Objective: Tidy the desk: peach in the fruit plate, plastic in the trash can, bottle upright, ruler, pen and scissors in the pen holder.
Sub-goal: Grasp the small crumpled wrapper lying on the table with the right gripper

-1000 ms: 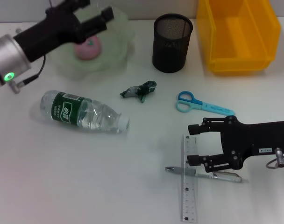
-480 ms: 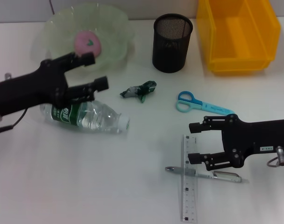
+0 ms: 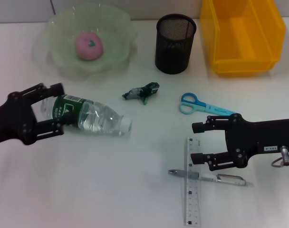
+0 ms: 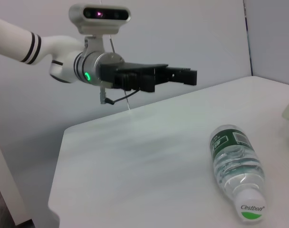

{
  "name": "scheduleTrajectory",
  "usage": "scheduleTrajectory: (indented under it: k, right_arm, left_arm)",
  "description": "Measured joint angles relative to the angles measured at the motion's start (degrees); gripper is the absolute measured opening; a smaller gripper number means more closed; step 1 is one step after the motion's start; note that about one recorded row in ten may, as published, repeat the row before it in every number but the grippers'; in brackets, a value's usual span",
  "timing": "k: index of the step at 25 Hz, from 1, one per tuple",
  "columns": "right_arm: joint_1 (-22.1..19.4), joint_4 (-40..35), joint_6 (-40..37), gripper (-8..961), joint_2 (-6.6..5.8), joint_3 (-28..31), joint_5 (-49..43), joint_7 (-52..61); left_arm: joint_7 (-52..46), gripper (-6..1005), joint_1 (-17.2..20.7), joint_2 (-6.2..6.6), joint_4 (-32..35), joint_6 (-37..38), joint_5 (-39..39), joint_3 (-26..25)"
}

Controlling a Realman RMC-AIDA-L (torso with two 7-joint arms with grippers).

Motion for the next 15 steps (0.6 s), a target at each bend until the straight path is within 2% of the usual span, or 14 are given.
scheduleTrajectory:
  k: [4,9,15]
  right_arm:
    - [0.1,0.0,0.0,789,0.03,0.1,0.1,0.5]
    - [0.4,-0.1,0.1,789,0.11,0.2,0.1,0.8]
    - [0.6,-0.1,0.1,789,0.09,0.2,0.2,0.8]
  left_arm:
    - [3.4,843,2.2,0.1,-0.3,-1.4,0.0,-0.3]
    - [5.7,843,3.1,-0.16,-0.9,-2.5,0.0,-0.1]
    - [12.9,843,3.4,-1.87,-4.5,-6.7,1.2,-0.3]
